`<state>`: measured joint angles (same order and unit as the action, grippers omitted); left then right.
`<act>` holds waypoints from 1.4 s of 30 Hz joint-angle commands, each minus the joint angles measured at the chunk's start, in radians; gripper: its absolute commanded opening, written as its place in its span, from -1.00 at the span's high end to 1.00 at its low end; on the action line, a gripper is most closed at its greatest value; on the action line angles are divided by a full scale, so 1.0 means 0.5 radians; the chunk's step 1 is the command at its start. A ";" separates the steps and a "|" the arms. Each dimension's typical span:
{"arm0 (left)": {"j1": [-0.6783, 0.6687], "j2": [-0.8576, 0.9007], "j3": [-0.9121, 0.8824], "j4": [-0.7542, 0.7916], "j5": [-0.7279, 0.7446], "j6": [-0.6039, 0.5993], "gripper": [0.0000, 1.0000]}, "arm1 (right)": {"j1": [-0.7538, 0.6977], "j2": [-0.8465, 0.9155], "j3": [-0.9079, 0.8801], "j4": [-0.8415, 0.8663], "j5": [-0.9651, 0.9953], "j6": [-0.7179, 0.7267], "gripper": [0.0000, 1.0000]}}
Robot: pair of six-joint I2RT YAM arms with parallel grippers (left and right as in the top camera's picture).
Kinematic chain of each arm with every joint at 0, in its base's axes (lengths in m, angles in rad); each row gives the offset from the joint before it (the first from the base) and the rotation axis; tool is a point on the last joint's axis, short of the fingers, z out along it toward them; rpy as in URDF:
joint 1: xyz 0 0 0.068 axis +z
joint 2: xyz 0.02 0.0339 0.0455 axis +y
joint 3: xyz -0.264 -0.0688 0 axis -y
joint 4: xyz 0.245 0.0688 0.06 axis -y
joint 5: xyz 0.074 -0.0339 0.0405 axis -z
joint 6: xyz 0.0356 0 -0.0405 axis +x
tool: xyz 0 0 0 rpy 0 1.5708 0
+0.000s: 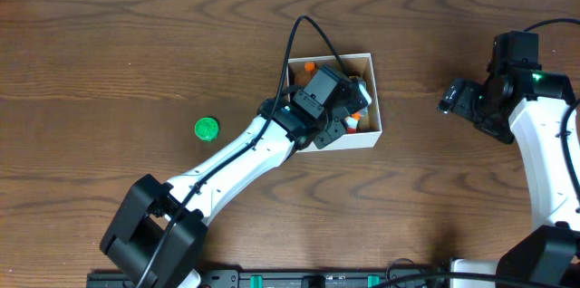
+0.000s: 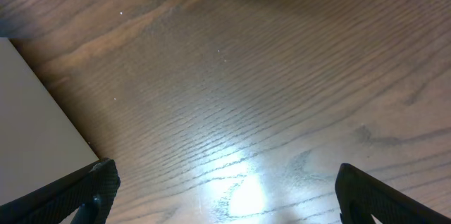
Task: Pack container
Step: 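Carry the duck with the left gripper into the box and release, then move the left gripper to the green cap and grasp it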
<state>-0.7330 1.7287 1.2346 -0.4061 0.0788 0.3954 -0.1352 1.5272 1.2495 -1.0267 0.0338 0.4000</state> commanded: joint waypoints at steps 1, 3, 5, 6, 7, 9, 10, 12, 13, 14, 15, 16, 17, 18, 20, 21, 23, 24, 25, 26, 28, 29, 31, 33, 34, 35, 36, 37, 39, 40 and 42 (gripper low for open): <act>0.007 -0.002 0.023 0.010 -0.001 0.002 -0.16 | -0.002 0.002 -0.007 0.002 0.021 -0.032 -0.98; 0.007 -0.002 0.023 0.010 -0.002 0.002 -0.18 | -0.002 0.002 -0.007 0.003 0.021 -0.032 -0.98; 0.007 -0.002 0.023 0.010 -0.022 0.002 -0.19 | -0.002 0.002 -0.007 0.003 0.021 -0.032 -0.98; 0.007 -0.002 0.023 0.010 -0.052 0.002 -0.19 | -0.002 0.002 -0.007 0.003 0.021 -0.032 -0.98; 0.007 -0.002 0.023 0.009 -0.088 0.001 -0.20 | -0.002 0.002 -0.007 0.003 0.021 -0.032 -0.99; 0.007 -0.005 0.023 0.007 -0.156 0.000 -0.19 | -0.002 0.002 -0.007 0.003 0.021 -0.032 -0.99; 0.007 -0.009 0.023 0.002 -0.191 0.000 -0.19 | -0.002 0.002 -0.007 0.003 0.021 -0.032 -0.99; 0.007 -0.036 0.023 -0.023 -0.259 -0.002 -0.19 | -0.002 0.002 -0.007 0.002 0.021 -0.034 -0.98; 0.007 -0.047 0.023 -0.030 -0.272 -0.008 -0.19 | -0.002 0.002 -0.008 0.002 0.021 -0.034 -0.99; 0.009 -0.069 0.023 -0.040 -0.290 -0.027 -0.19 | -0.002 0.002 -0.007 0.002 0.022 -0.035 -0.99; 0.014 -0.092 0.023 -0.053 -0.288 -0.031 -0.19 | -0.002 0.002 -0.007 0.003 0.022 -0.042 -0.99; 0.022 -0.121 0.023 -0.063 -0.288 -0.042 -0.19 | -0.002 0.002 -0.008 0.003 0.022 -0.047 -0.99; 0.035 -0.148 0.023 -0.070 -0.288 -0.072 -0.19 | -0.002 0.002 -0.007 0.003 0.022 -0.047 -0.98; 0.056 -0.187 0.023 -0.081 -0.288 -0.125 -0.19 | -0.002 0.002 -0.007 0.003 0.022 -0.047 -0.99; 0.114 -0.268 0.023 -0.126 -0.288 -0.232 -0.19 | -0.002 0.002 -0.008 0.003 0.022 -0.047 -0.98; 0.154 -0.307 0.023 -0.157 -0.289 -0.278 -0.19 | -0.002 0.002 -0.008 0.003 0.022 -0.048 -0.98; 0.272 -0.398 0.023 -0.237 -0.295 -0.401 -0.19 | -0.002 0.002 -0.008 0.003 0.022 -0.072 -0.98; 0.353 -0.446 0.023 -0.284 -0.296 -0.484 -0.19 | -0.002 0.002 -0.007 0.003 0.022 -0.082 -0.98; 0.448 -0.488 0.023 -0.330 -0.296 -0.574 -0.28 | -0.002 0.002 -0.007 0.002 0.023 -0.086 -0.98; 0.536 -0.517 0.023 -0.366 -0.295 -0.644 -0.40 | -0.002 0.002 -0.008 0.002 0.021 -0.095 -0.98; 0.726 -0.547 0.023 -0.438 -0.293 -0.767 -0.68 | -0.002 0.002 -0.007 -0.003 0.021 -0.099 -0.98; 0.808 -0.547 0.023 -0.468 -0.292 -0.809 -0.75 | -0.002 0.002 -0.008 -0.005 0.021 -0.100 -0.99; 0.979 -0.520 0.022 -0.545 -0.275 -0.858 -0.83 | -0.002 0.002 -0.008 -0.005 0.019 -0.099 -0.99; 1.098 -0.471 0.022 -0.597 -0.235 -0.914 -0.88 | -0.002 0.002 -0.007 -0.007 0.019 -0.099 -0.98; 1.157 -0.433 0.022 -0.624 -0.204 -0.957 -0.93 | -0.002 0.002 -0.008 -0.011 0.019 -0.099 -0.99; 1.211 -0.391 0.022 -0.643 -0.169 -1.002 -0.94 | -0.002 0.002 -0.008 -0.013 0.019 -0.099 -0.99; 1.251 -0.349 0.022 -0.657 -0.125 -1.030 -0.96 | -0.002 0.002 -0.008 -0.014 0.019 -0.099 -0.99; 1.297 -0.291 0.022 -0.670 -0.069 -1.059 -0.96 | -0.002 0.002 -0.008 -0.016 0.020 -0.099 -0.99; 1.348 -0.192 0.022 -0.675 0.019 -1.064 -0.96 | -0.002 0.002 -0.008 -0.018 0.020 -0.099 -0.99; 1.363 -0.146 0.022 -0.674 0.043 -1.064 -0.96 | -0.002 0.002 -0.008 -0.019 0.019 -0.099 -0.98; 1.376 -0.048 0.022 -0.674 0.046 -1.064 -0.96 | -0.002 0.002 -0.008 -0.018 0.020 -0.099 -0.99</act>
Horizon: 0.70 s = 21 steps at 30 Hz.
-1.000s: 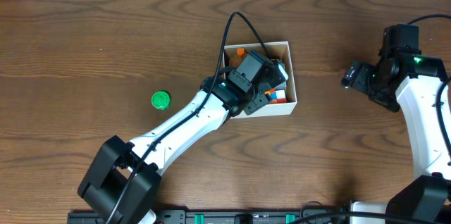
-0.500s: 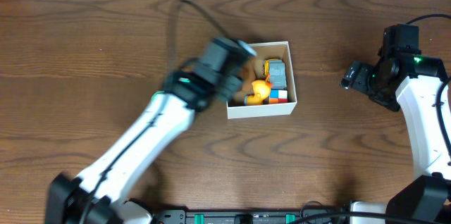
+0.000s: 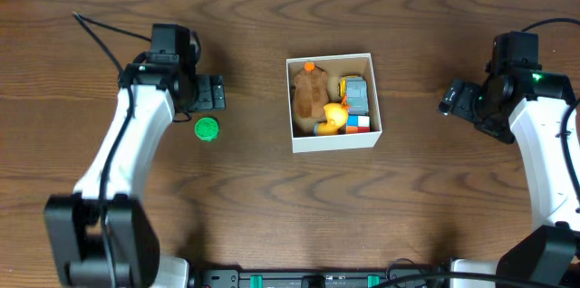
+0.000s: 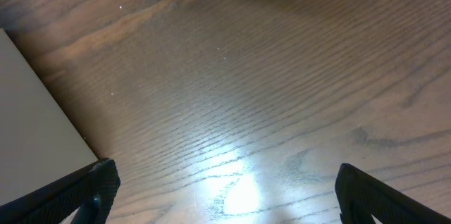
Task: Pack container
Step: 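Move the left gripper to the green cap and grasp it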
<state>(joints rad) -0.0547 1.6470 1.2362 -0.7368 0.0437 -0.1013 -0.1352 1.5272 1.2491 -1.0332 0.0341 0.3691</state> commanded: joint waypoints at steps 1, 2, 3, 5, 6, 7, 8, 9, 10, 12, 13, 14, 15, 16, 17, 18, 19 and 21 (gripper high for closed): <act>0.020 0.159 0.019 -0.014 0.116 -0.070 -0.96 | -0.002 0.002 -0.007 -0.006 0.018 -0.037 -0.98; 0.020 0.204 0.019 -0.015 0.116 -0.070 -0.96 | -0.002 0.002 -0.007 -0.006 0.018 -0.037 -0.98; 0.019 0.240 0.019 -0.021 0.117 -0.070 -0.96 | -0.002 0.002 -0.007 -0.007 0.019 -0.037 -0.99; 0.019 0.308 0.018 -0.031 0.117 -0.070 -0.96 | -0.002 0.002 -0.007 -0.009 0.019 -0.037 -0.99; 0.020 0.342 0.018 -0.037 0.116 -0.070 -0.96 | -0.002 0.002 -0.007 -0.009 0.019 -0.037 -0.99; 0.019 0.367 0.018 -0.038 0.116 -0.070 -0.96 | -0.002 0.002 -0.007 -0.008 0.019 -0.037 -0.99; 0.019 0.391 0.018 -0.040 0.116 -0.070 -0.96 | -0.002 0.002 -0.007 -0.008 0.019 -0.037 -0.98; 0.019 0.417 0.018 -0.040 0.117 -0.070 -0.96 | -0.002 0.002 -0.007 -0.008 0.020 -0.037 -0.98; 0.019 0.436 0.018 -0.040 0.116 -0.070 -0.96 | -0.002 0.002 -0.006 -0.008 0.020 -0.037 -0.98; 0.019 0.481 0.015 -0.042 0.116 -0.070 -0.96 | -0.002 0.002 -0.007 -0.008 0.020 -0.037 -0.98; 0.020 0.491 0.014 -0.043 0.117 -0.070 -0.96 | -0.002 0.002 -0.007 -0.008 0.020 -0.037 -0.98; 0.019 0.513 0.011 -0.042 0.117 -0.071 -0.96 | -0.002 0.002 -0.007 -0.008 0.020 -0.037 -0.99; 0.019 0.525 0.011 -0.043 0.117 -0.071 -0.96 | -0.002 0.002 -0.007 -0.008 0.020 -0.037 -0.99; 0.019 0.536 0.009 -0.044 0.117 -0.071 -0.96 | -0.002 0.002 -0.007 -0.008 0.020 -0.037 -0.99; 0.019 0.546 0.008 -0.044 0.117 -0.071 -0.96 | -0.002 0.002 -0.007 -0.008 0.020 -0.037 -0.98; 0.019 0.555 0.008 -0.046 0.117 -0.071 -0.96 | -0.002 0.002 -0.007 -0.008 0.020 -0.037 -0.99; 0.019 0.564 0.006 -0.046 0.117 -0.071 -0.96 | -0.002 0.002 -0.007 -0.008 0.020 -0.037 -0.98; 0.020 0.575 -0.001 -0.044 0.117 -0.071 -0.96 | -0.002 0.002 -0.007 -0.009 0.020 -0.037 -0.98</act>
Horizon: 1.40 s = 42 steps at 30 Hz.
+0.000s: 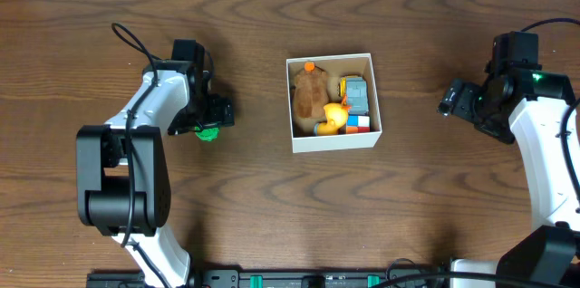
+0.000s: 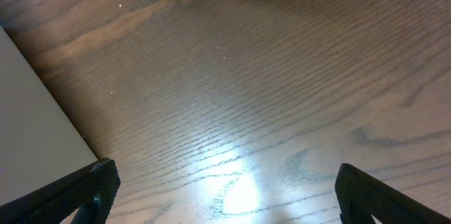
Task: Pack container
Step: 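Move the left gripper to the green cap and grasp it, then close the left gripper on the green cap and lift it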
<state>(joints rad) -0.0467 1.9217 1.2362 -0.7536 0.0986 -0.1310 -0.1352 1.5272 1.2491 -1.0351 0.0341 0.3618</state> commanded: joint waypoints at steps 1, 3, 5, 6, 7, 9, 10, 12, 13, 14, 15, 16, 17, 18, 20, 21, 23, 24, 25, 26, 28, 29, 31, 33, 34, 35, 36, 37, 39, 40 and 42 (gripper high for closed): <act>0.004 0.031 -0.005 -0.010 0.007 -0.011 -0.96 | -0.002 0.002 -0.007 -0.008 0.020 -0.023 -0.98; 0.003 0.037 -0.011 -0.010 0.007 -0.011 -0.95 | -0.002 0.002 -0.007 -0.011 0.020 -0.023 -0.98; 0.004 0.038 -0.023 -0.010 0.006 -0.011 -0.96 | -0.002 0.002 -0.007 -0.010 0.020 -0.023 -0.98; 0.004 0.038 -0.024 -0.011 0.006 -0.011 -0.96 | -0.002 0.002 -0.007 -0.010 0.020 -0.023 -0.98; 0.004 0.038 -0.027 -0.011 0.006 -0.011 -0.96 | -0.002 0.002 -0.007 -0.010 0.020 -0.023 -0.98; 0.004 0.038 -0.036 -0.010 0.006 -0.011 -0.96 | -0.002 0.002 -0.007 -0.010 0.020 -0.023 -0.98; 0.004 0.038 -0.042 -0.010 0.006 -0.011 -0.96 | -0.002 0.002 -0.007 -0.011 0.020 -0.023 -0.99; 0.004 0.038 -0.055 -0.010 0.005 -0.011 -0.96 | -0.002 0.002 -0.007 -0.011 0.020 -0.023 -0.99; 0.004 0.038 -0.065 -0.009 0.005 -0.011 -0.93 | -0.002 0.002 -0.007 -0.011 0.020 -0.023 -0.98; 0.004 0.038 -0.072 -0.009 0.005 -0.011 -0.96 | -0.002 0.002 -0.007 -0.011 0.020 -0.023 -0.98; 0.004 0.038 -0.079 -0.009 0.005 -0.011 -0.96 | -0.002 0.002 -0.007 -0.011 0.020 -0.023 -0.99; 0.004 0.039 -0.081 -0.009 0.005 -0.011 -0.96 | -0.002 0.002 -0.007 -0.011 0.019 -0.023 -0.98; 0.004 0.039 -0.081 -0.009 0.005 -0.011 -0.96 | -0.002 0.002 -0.007 -0.011 0.020 -0.023 -0.98; 0.004 0.039 -0.081 -0.009 0.005 -0.011 -0.96 | -0.002 0.002 -0.007 -0.011 0.019 -0.023 -0.98; 0.004 0.039 -0.081 -0.009 0.005 -0.011 -0.96 | -0.002 0.002 -0.007 -0.011 0.020 -0.023 -0.99; 0.004 0.039 -0.081 -0.009 0.005 -0.011 -0.96 | -0.002 0.002 -0.007 -0.011 0.020 -0.023 -0.99; 0.004 0.039 -0.081 -0.009 0.005 -0.011 -0.96 | -0.002 0.002 -0.007 -0.011 0.020 -0.023 -0.98; 0.004 0.039 -0.081 -0.009 0.005 -0.011 -0.96 | -0.002 0.002 -0.007 -0.011 0.020 -0.023 -0.99; 0.004 0.039 -0.081 -0.010 0.005 -0.011 -0.96 | -0.002 0.002 -0.007 -0.013 0.020 -0.023 -0.98; 0.003 0.039 -0.081 -0.010 0.005 -0.011 -0.96 | -0.002 0.002 -0.007 -0.015 0.019 -0.023 -0.98; 0.004 0.039 -0.081 -0.009 0.005 -0.011 -0.89 | -0.002 0.002 -0.007 -0.017 0.019 -0.023 -0.98; 0.004 0.039 -0.081 -0.009 0.005 -0.011 -0.77 | -0.002 0.002 -0.007 -0.017 0.020 -0.023 -0.98; 0.004 0.039 -0.081 -0.010 0.005 -0.011 -0.58 | -0.002 0.002 -0.007 -0.017 0.020 -0.023 -0.99; 0.003 0.039 -0.081 -0.009 0.005 -0.011 -0.53 | -0.002 0.002 -0.007 -0.018 0.020 -0.023 -0.98; 0.003 0.039 -0.081 -0.009 0.005 -0.011 -0.53 | -0.002 0.002 -0.007 -0.018 0.020 -0.023 -0.99; 0.003 0.039 -0.081 -0.009 0.005 -0.011 -0.52 | -0.002 0.002 -0.007 -0.018 0.020 -0.023 -0.99; 0.004 0.039 -0.081 -0.009 0.005 -0.011 -0.52 | -0.002 0.002 -0.007 -0.018 0.020 -0.023 -0.98; 0.004 0.039 -0.081 -0.009 0.005 -0.011 -0.51 | -0.002 0.002 -0.007 -0.018 0.019 -0.023 -0.98; 0.004 0.039 -0.081 -0.009 0.005 -0.011 -0.43 | -0.002 0.002 -0.007 -0.018 0.019 -0.023 -0.99; 0.004 0.039 -0.081 -0.009 0.005 -0.011 -0.39 | -0.002 0.002 -0.006 -0.018 0.019 -0.023 -0.98; 0.003 0.039 -0.081 -0.009 0.005 -0.011 -0.29 | -0.002 0.002 -0.006 -0.018 0.019 -0.023 -0.99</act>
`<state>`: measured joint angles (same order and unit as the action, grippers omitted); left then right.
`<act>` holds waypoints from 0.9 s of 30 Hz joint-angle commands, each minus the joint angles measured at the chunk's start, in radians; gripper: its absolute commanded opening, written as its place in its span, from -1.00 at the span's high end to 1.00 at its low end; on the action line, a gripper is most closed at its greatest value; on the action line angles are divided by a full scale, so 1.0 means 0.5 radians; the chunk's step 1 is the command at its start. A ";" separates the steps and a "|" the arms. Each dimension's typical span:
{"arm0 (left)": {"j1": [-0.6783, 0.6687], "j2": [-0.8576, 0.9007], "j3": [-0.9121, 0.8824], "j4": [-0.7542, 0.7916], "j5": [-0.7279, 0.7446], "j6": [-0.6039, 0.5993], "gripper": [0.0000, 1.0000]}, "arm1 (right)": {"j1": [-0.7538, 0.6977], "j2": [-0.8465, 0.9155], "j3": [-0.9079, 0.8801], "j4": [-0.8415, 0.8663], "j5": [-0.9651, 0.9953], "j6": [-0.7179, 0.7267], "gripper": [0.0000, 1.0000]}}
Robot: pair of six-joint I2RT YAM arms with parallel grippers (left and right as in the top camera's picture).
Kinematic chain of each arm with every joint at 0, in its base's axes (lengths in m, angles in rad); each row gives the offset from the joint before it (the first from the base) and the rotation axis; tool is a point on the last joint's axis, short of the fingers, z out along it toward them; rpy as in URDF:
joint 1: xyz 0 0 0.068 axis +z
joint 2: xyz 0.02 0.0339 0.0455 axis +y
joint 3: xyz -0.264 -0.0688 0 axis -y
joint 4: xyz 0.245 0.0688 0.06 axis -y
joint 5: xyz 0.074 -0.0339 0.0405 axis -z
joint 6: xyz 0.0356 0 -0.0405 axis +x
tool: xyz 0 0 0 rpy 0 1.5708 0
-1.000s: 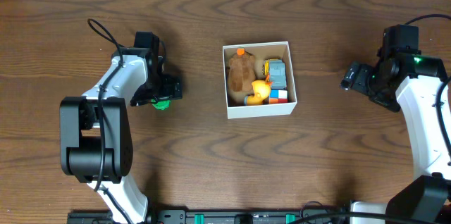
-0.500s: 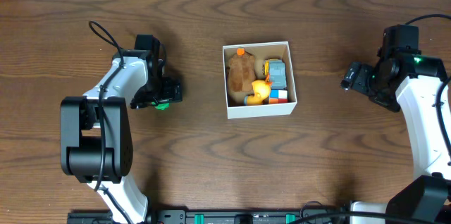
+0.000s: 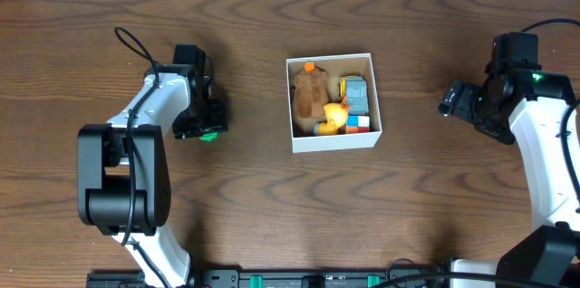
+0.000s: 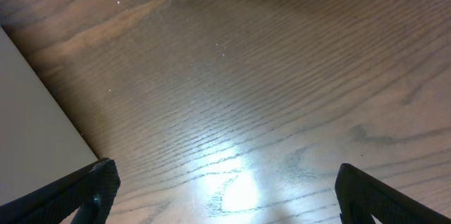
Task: Pack container
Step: 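Close the left gripper on the green cap and lift it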
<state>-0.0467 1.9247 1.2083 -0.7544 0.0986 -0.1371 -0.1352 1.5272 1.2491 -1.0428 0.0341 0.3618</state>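
The white box [image 3: 364,139] stands mid-table and holds a brown plush [image 3: 309,93], a yellow duck [image 3: 335,116], a grey-blue block [image 3: 356,94] and small coloured pieces. A green round piece [image 3: 209,134] lies on the wood far left of the box. My left gripper [image 3: 203,121] is down over it and hides most of it; how its jaws stand does not show. Right of the box, my right gripper [image 3: 446,100] [image 4: 225,182] hangs open over bare wood, with the white box's wall [image 4: 28,125] at the left of its view.
The wooden table [image 3: 435,216] runs out on all sides of the box. The left arm's black cable [image 3: 136,48] loops over the table behind that arm. A black rail [image 3: 317,279] lies along the front edge.
My left gripper has shifted slightly toward the front and left over the green piece, and less of the piece shows. The right arm and the box have not moved.
My left gripper was first inside the box among the toys. Then it was out at the far left, just behind the green piece. It then stood over that piece, where it still is. My right gripper stayed open beside the box throughout.
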 commanded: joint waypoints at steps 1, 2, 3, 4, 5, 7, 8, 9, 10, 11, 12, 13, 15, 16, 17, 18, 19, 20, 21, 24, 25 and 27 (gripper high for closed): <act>0.003 0.033 -0.025 -0.008 0.005 0.002 -0.26 | -0.002 0.002 -0.007 -0.005 0.020 -0.023 -0.99; 0.004 0.033 -0.025 -0.008 0.005 0.002 -0.25 | -0.002 0.002 -0.007 -0.008 0.019 -0.023 -0.99; 0.003 0.033 -0.025 -0.008 0.005 0.002 -0.24 | -0.002 0.002 -0.007 -0.011 0.020 -0.023 -0.99; 0.004 0.033 -0.025 -0.008 0.005 0.002 -0.24 | -0.002 0.002 -0.007 -0.011 0.020 -0.023 -0.98; 0.004 0.033 -0.025 -0.008 0.005 0.002 -0.24 | -0.002 0.002 -0.007 -0.011 0.020 -0.023 -0.99; 0.003 0.033 -0.025 -0.008 0.005 0.002 -0.18 | -0.002 0.002 -0.007 -0.010 0.019 -0.023 -0.98; 0.003 0.033 -0.025 -0.008 0.005 0.002 -0.16 | -0.002 0.002 -0.007 -0.010 0.020 -0.023 -0.98; 0.004 0.033 -0.025 -0.008 0.005 0.002 -0.13 | -0.002 0.002 -0.007 -0.010 0.020 -0.023 -0.98; 0.003 0.033 -0.025 -0.008 0.005 0.002 -0.09 | -0.002 0.002 -0.007 -0.010 0.020 -0.023 -0.98; 0.003 0.033 -0.025 -0.008 0.005 0.002 -0.08 | -0.002 0.002 -0.007 -0.010 0.020 -0.023 -0.98; 0.004 0.033 -0.025 -0.008 0.005 0.002 -0.07 | -0.002 0.002 -0.007 -0.011 0.020 -0.023 -0.98; 0.003 0.033 -0.025 -0.008 0.005 0.002 -0.06 | -0.002 0.002 -0.006 -0.011 0.020 -0.023 -0.99; 0.003 0.033 -0.025 -0.008 0.005 0.002 0.01 | -0.002 0.002 -0.006 -0.010 0.020 -0.023 -0.99; 0.004 0.033 -0.025 -0.008 0.005 0.002 0.02 | -0.002 0.002 -0.007 -0.009 0.020 -0.023 -0.99; 0.003 0.033 -0.025 -0.008 0.005 0.002 0.03 | -0.002 0.002 -0.007 -0.008 0.020 -0.023 -0.99; 0.004 0.033 -0.025 -0.008 0.005 0.002 0.03 | -0.002 0.002 -0.007 -0.008 0.021 -0.023 -0.99; 0.004 0.033 -0.025 -0.008 0.005 0.002 0.06 | -0.002 0.002 -0.007 -0.009 0.021 -0.023 -0.99; 0.003 0.033 -0.025 -0.007 0.005 0.002 0.09 | -0.002 0.002 -0.007 -0.011 0.021 -0.023 -0.99; 0.004 0.033 -0.025 -0.005 0.005 0.002 0.12 | -0.002 0.002 -0.007 -0.011 0.020 -0.023 -0.98; 0.003 0.029 -0.014 0.000 0.005 0.002 0.33 | -0.002 0.002 -0.007 -0.010 0.020 -0.023 -0.98; 0.003 0.023 -0.002 -0.008 0.005 0.002 0.45 | -0.002 0.002 -0.007 -0.009 0.021 -0.023 -0.98; -0.002 0.002 0.018 -0.027 0.005 0.002 0.61 | -0.002 0.002 -0.007 -0.008 0.021 -0.023 -0.98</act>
<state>-0.0467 1.9247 1.2083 -0.7559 0.0990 -0.1345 -0.1352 1.5272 1.2491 -1.0470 0.0341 0.3618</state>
